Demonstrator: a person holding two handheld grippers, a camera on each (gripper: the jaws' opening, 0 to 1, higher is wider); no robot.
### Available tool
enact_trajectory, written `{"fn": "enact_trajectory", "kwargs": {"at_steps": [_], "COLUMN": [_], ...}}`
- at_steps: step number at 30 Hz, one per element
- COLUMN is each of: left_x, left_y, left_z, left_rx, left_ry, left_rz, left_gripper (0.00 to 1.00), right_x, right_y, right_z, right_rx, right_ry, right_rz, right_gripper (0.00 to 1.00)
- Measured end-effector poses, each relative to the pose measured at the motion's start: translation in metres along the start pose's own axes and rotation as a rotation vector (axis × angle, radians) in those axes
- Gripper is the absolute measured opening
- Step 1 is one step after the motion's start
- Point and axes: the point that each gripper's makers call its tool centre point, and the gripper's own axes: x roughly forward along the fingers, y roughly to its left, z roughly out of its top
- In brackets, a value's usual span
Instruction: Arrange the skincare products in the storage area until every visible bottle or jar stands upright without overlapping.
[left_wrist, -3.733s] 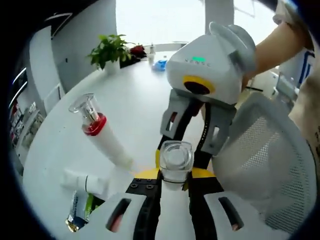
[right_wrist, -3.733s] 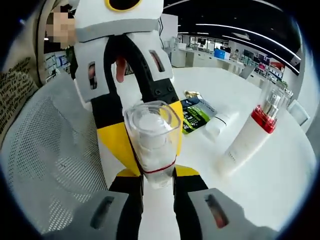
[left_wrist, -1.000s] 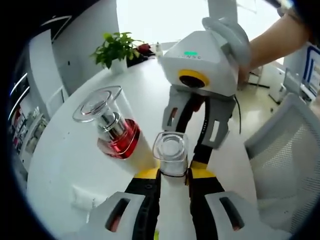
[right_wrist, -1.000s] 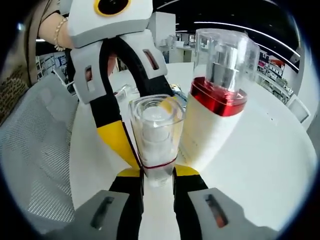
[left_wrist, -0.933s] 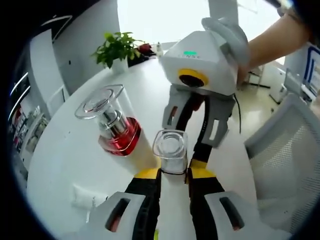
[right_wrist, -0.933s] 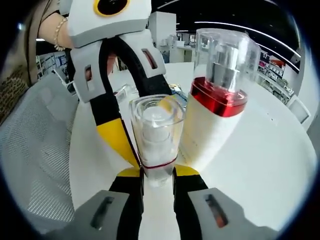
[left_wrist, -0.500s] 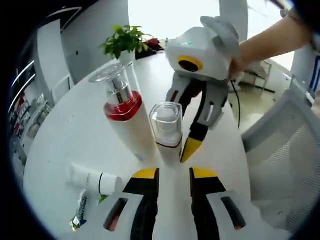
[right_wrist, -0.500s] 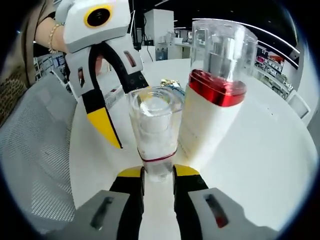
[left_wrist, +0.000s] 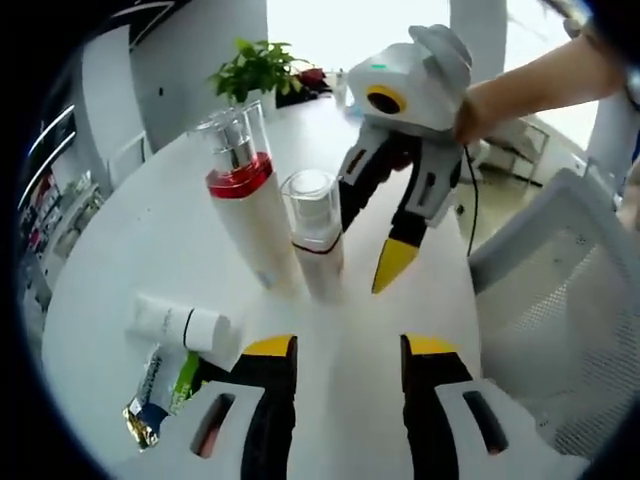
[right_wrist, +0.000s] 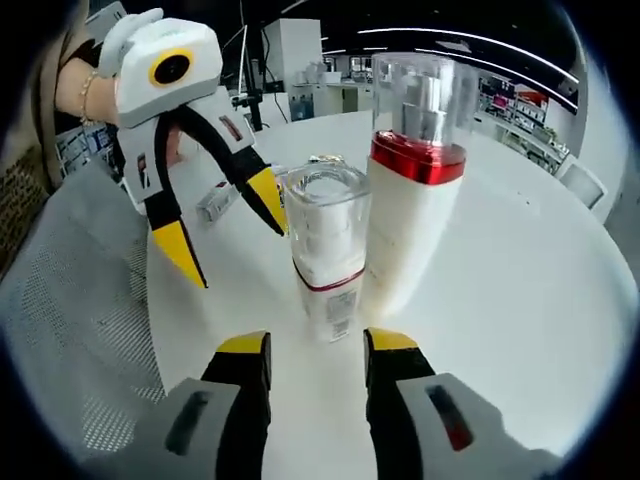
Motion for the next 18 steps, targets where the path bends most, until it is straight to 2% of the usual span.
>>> {"fn": "enact_trajectory", "kwargs": {"at_steps": [8, 14, 18], "left_x": [-0.016, -0.029, -0.039], "left_y": [-0.006, -0.01, -0.013], "left_z": [-0.01, -0.02, -0.027], "left_rx": [-0.047, -0.088, -0.126], "left_ry": [0.004, 0.004, 0.001], "left_rz": [0.032, 0.064, 0.085], "left_gripper": [0.52, 0.6, 0.67], "right_x": [-0.01, -0.017, -0.02], "right_y": [0.004, 0.014, 0.017], "right_z": [0.003, 0.008, 0.009], "right_rx": [0.044, 0.063, 0.084], "right_ry": [-0.005, -0.015, -0.021], "right_rz": [-0.068, -0.092, -0.126], "right_gripper": [0.62, 0.68, 0.81]}}
